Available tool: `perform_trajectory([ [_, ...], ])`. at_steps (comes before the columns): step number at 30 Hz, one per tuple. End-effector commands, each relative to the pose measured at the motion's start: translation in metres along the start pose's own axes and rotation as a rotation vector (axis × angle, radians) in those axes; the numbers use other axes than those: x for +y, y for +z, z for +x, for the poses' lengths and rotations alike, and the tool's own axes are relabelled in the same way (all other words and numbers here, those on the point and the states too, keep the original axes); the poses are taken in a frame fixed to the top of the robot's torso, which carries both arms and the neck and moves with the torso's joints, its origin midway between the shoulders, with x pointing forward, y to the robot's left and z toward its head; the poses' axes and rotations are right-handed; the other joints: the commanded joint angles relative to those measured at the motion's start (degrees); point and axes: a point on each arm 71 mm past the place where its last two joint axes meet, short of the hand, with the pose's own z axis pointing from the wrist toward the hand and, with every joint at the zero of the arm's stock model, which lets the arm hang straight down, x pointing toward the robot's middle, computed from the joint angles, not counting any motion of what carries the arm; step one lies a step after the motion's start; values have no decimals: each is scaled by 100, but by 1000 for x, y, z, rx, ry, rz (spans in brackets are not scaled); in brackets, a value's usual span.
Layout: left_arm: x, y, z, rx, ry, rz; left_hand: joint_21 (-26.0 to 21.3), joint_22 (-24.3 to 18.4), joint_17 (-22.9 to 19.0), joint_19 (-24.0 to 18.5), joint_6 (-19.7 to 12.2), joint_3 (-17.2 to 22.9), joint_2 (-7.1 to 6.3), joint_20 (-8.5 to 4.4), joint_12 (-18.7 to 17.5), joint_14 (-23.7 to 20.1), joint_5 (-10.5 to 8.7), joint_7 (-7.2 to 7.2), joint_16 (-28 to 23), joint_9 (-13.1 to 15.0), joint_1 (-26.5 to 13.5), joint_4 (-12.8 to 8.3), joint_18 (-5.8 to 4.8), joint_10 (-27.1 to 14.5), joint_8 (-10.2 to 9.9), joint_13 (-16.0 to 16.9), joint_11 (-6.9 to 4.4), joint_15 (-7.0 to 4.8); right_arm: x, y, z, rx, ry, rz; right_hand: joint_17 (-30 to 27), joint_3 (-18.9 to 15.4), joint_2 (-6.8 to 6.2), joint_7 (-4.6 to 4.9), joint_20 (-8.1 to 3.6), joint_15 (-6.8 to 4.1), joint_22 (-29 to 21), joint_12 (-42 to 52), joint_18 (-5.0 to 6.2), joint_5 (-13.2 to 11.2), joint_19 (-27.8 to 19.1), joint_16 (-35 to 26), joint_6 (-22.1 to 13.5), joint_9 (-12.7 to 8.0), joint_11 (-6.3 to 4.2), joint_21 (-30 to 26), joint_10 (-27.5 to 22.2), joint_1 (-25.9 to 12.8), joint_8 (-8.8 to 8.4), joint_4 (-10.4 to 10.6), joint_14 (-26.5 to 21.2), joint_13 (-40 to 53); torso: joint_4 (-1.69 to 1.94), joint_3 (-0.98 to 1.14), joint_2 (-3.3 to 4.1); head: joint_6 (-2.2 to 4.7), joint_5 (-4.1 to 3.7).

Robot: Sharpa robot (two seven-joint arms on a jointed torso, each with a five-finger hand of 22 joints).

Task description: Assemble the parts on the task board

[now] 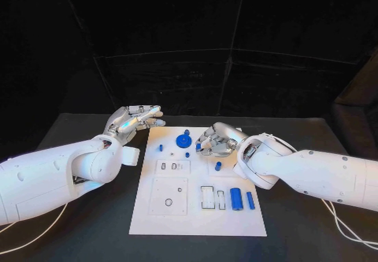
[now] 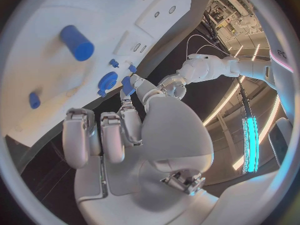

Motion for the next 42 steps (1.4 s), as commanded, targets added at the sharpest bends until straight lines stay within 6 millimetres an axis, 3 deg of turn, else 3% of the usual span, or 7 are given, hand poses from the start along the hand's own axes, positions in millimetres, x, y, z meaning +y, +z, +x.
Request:
perform_trajectory([
  [1,-3,2,0,0,7,18,-24,-8,11,33,16,-7,13,-2,-5,46,-31,29,-28,-1,-11,-36,78,48,6,-1,16,-4,4,8,6,23,-79,43,1510,80,1,-94,-33,-37,500,-1,-59,24,202,32,108,-4,-12,3,-7,-66,-18,58,607,39,26,-24,-12,-16,70],
  [6,-4,2,0,-2,9,22,-27,-9,13,39,27,-6,17,-3,-3,51,-31,24,-32,1,-14,-39,79,60,10,1,11,-6,15,18,18,45,-113,33,1510,87,-7,-87,-30,-34,502,-5,-60,26,203,32,96,-7,-8,3,-10,-84,-38,65,607,35,31,-27,-15,-49,118],
  [11,-5,3,1,-1,9,24,-27,-9,13,39,27,-6,17,-3,-3,51,-31,24,-32,1,-14,-39,79,60,10,1,11,-6,24,26,29,64,-146,20,1510,88,-11,-86,-30,-33,497,-3,-59,23,202,32,92,-8,-6,2,-8,-89,-44,66,607,38,19,-18,-9,-53,155],
  [15,-5,3,3,2,8,22,-28,-9,14,40,31,-5,19,-4,-2,53,-31,23,-34,1,-14,-41,79,64,11,1,10,-7,30,31,38,85,-156,17,1510,89,-25,-82,-27,-30,491,-11,-58,13,199,32,87,-10,-3,-1,-14,-103,-56,69,607,30,3,-2,-4,-62,229],
  [19,-5,3,5,7,5,21,-28,-9,14,40,31,-5,19,-4,-2,53,-31,23,-34,1,-14,-41,79,64,11,1,10,-7,33,33,43,102,-167,12,1510,89,-25,-82,-27,-30,491,-11,-58,13,199,32,87,-10,-3,-1,-14,-103,-56,69,607,30,25,-13,-5,-87,230],
  [25,-5,3,6,9,4,20,-30,-10,15,42,30,-5,18,-4,-3,55,-31,23,-36,1,-15,-42,79,64,9,0,10,-7,36,35,52,124,-195,-1,1510,90,-33,-79,-26,-27,483,-17,-56,6,196,32,84,-10,0,-5,-18,-116,-66,74,607,24,16,0,-2,-129,310],
  [42,-5,4,7,16,0,18,-31,-10,15,44,27,-5,17,-4,-6,56,-31,24,-37,0,-15,-45,79,62,7,0,11,-7,34,34,60,169,-230,5,1500,94,-112,-73,-17,-20,454,-47,-51,-24,184,28,87,-10,6,-19,-43,-140,-103,54,605,-4,12,-5,-10,-135,321],
])
